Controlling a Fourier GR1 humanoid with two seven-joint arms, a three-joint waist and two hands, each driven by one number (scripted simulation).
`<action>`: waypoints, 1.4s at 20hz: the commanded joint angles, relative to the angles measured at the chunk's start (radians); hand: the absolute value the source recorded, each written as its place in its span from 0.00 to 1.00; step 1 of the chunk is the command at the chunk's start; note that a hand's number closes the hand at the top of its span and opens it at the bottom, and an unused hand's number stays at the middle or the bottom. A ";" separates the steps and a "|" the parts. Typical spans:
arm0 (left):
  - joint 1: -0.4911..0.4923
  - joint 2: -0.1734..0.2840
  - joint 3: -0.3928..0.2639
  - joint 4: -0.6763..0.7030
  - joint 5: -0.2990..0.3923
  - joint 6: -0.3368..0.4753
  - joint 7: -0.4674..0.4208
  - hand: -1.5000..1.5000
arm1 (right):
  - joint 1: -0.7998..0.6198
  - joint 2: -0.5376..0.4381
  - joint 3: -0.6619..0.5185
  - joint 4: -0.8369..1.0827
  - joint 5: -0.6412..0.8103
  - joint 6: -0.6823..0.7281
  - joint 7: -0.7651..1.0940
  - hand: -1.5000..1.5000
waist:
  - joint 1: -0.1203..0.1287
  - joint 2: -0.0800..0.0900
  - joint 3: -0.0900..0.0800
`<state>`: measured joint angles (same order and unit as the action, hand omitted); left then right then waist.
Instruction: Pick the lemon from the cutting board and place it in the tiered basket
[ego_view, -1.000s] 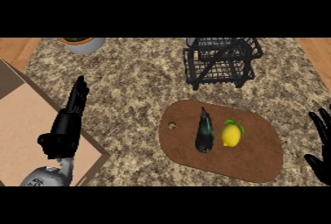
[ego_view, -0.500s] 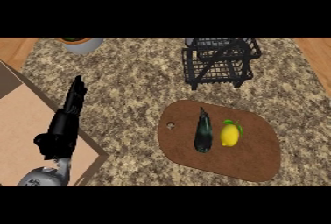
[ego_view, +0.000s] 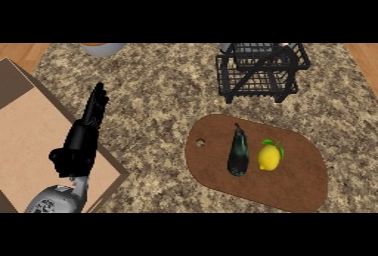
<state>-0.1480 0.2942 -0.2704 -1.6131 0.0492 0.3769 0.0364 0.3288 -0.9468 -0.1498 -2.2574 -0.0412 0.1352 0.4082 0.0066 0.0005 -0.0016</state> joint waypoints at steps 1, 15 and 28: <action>0.009 -0.045 -0.047 0.013 -0.013 0.003 0.011 0.50 | -0.096 -0.065 0.113 -0.134 0.054 -0.014 0.314 0.00 | 0.031 0.008 -0.004; -0.040 -0.059 -0.016 0.041 -0.002 -0.023 0.037 0.50 | -0.609 0.059 0.545 -0.042 0.061 0.064 0.828 0.00 | 0.022 0.003 -0.002; 0.014 -0.067 -0.020 0.034 -0.022 -0.014 -0.021 0.50 | -0.682 0.104 0.653 0.106 0.140 0.100 0.874 0.00 | 0.006 -0.001 0.000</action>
<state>-0.1769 0.2630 -0.2599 -1.5632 0.0290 0.3628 0.0285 -0.3125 -0.8536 0.4819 -2.1873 0.0796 0.1781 1.1280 0.0133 -0.0058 0.0075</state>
